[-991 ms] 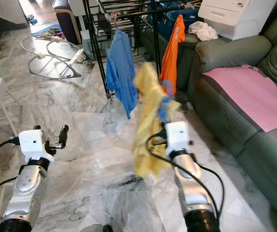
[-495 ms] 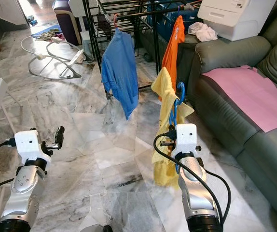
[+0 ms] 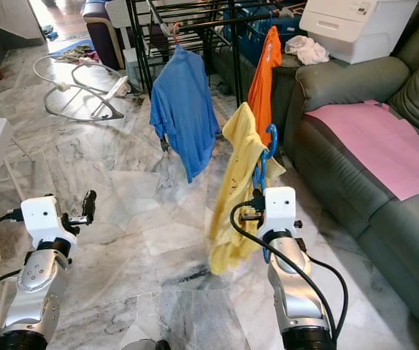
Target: Hang hanger
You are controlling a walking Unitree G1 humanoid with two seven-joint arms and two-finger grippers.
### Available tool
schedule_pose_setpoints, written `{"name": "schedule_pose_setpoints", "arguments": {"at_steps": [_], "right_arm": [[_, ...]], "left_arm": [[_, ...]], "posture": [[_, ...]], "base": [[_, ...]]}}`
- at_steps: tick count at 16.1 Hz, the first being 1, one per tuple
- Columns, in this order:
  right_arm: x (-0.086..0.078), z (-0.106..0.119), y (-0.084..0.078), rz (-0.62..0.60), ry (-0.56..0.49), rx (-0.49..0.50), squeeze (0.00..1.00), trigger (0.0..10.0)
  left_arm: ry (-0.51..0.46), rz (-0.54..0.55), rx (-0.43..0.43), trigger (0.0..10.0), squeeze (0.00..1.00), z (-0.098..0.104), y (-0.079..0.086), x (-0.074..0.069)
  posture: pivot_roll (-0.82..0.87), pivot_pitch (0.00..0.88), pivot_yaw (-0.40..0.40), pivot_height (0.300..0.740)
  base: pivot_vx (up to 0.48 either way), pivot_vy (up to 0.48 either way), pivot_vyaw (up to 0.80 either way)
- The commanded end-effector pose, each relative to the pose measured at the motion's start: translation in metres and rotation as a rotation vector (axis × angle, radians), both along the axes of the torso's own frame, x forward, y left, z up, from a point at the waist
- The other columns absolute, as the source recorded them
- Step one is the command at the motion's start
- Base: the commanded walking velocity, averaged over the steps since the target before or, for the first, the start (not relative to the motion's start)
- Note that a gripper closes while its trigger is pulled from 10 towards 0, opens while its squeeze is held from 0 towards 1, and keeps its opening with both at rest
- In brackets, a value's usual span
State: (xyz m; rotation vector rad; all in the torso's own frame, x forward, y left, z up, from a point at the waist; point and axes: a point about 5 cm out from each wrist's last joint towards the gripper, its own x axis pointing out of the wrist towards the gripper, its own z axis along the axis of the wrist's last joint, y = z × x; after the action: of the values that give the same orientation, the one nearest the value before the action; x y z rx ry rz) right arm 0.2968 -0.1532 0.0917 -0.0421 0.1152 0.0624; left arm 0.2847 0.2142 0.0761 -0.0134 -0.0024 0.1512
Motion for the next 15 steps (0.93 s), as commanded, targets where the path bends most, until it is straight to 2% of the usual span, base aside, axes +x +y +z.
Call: {"name": "schedule_pose_setpoints", "arguments": {"at_steps": [1,3,4,6,8,9,10,15], "right_arm": [[0.0031,0.0166,0.0025,0.002,-0.072,0.003,0.00,10.0],[0.0035,0.0166,0.0018,-0.004,-0.072,-0.001,0.00,10.0],[0.0029,0.0177,0.0009,-0.011,-0.086,0.012,0.00,0.0],[0.0015,0.0181,0.0021,-0.005,-0.085,0.012,0.00,0.0],[0.0011,0.0168,0.0018,-0.009,-0.077,0.011,0.00,7.1],[0.0006,0.0163,0.0013,-0.011,-0.074,0.011,0.00,9.7],[0.0005,0.0156,-0.0007,-0.021,-0.069,0.017,0.00,10.0],[0.0021,0.0157,-0.0011,-0.030,-0.066,0.021,0.00,10.0]], "left_arm": [[-0.013,0.014,-0.005,10.0,0.00,0.0043,0.0033,-0.0001],[-0.013,0.015,-0.003,10.0,0.00,0.0047,0.0035,0.0001],[-0.013,0.015,-0.002,10.0,0.00,0.0050,0.0037,0.0003],[-0.013,0.013,-0.001,10.0,0.00,0.0054,0.0040,0.0007],[-0.012,0.012,-0.001,10.0,0.00,0.0052,0.0045,0.0007],[-0.012,0.010,-0.003,10.0,0.00,0.0050,0.0045,0.0001],[-0.010,0.009,-0.005,10.0,0.00,0.0043,0.0043,-0.0004],[-0.013,0.001,-0.013,10.0,0.00,0.0054,0.0031,0.0013]], "posture": [[-0.07,0.001,0.047,0.740],[-0.07,0.004,0.047,0.740],[-0.07,0.004,0.047,0.740],[-0.07,0.004,0.051,0.740],[-0.07,0.005,0.052,0.740],[-0.06,0.003,0.051,0.740],[-0.06,0.000,0.052,0.740],[-0.06,0.000,0.051,0.740]], "base": [[0.000,0.000,0.00],[0.000,0.000,0.00],[0.000,0.000,0.00],[0.000,0.000,0.00],[0.000,0.000,0.00],[0.000,0.000,0.00],[0.000,0.000,0.00],[0.000,0.000,0.00]]}}
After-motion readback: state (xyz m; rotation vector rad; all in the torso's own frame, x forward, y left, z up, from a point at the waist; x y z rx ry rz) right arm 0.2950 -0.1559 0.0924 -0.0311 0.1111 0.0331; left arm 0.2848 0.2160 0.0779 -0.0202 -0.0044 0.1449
